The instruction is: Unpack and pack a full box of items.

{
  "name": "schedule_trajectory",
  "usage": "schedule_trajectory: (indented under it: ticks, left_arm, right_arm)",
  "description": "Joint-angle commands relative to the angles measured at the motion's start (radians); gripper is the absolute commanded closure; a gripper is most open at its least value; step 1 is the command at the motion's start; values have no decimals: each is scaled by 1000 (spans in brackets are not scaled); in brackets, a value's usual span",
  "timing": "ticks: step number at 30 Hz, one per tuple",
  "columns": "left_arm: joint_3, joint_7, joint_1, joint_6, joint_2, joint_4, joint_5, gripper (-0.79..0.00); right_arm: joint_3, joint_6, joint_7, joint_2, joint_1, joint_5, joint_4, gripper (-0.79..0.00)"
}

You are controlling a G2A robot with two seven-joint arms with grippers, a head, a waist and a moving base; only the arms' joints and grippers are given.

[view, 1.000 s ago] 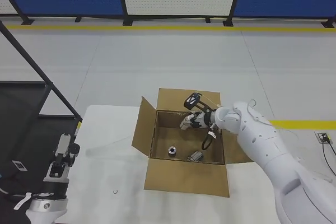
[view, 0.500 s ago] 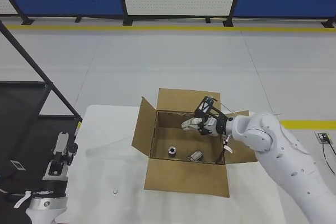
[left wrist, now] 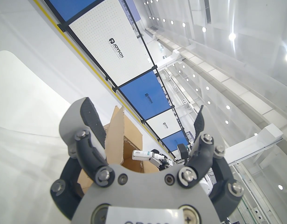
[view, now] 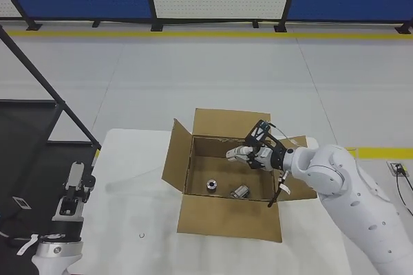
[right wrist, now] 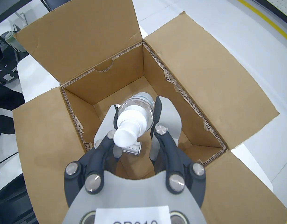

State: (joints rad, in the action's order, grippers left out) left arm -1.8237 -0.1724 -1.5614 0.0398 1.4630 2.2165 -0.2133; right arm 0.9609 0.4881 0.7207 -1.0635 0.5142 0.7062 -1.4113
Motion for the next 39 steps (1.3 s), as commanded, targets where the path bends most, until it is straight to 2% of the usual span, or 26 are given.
schedule_trajectory:
  ticks: [1, 6, 11, 20, 24, 30, 34, 39]
  left_arm:
    - [0, 0, 0, 0, 0, 0, 0, -785]
    - [2, -1, -1, -1, 0, -1, 3, -785]
    - [21, -15, 0, 6, -5, -3, -3, -785]
    - [60, -15, 14, -1, -11, -9, -19, -785]
    - [78, -14, 18, -3, -14, -9, -35, -785]
    - [105, -11, 23, -7, -17, -6, -59, -785]
    - [111, -6, 25, -9, -20, -5, -66, -785]
    - [110, 7, 26, -13, -23, -1, -65, -785]
  right_arm:
    - [-1, -5, -9, 0, 8, 2, -2, 0]
    - [42, -32, -34, 6, 20, 0, 6, 0]
    - [208, -88, -50, 44, 79, 20, -30, 0]
    - [603, -187, -10, 118, 334, 38, -165, 0]
    - [690, -200, 23, 131, 415, 35, -181, 0]
    - [714, -115, 165, 148, 449, 30, -130, 0]
    - [670, -56, 244, 155, 420, 53, -53, 0]
    - [616, -4, 272, 156, 377, 42, 61, 0]
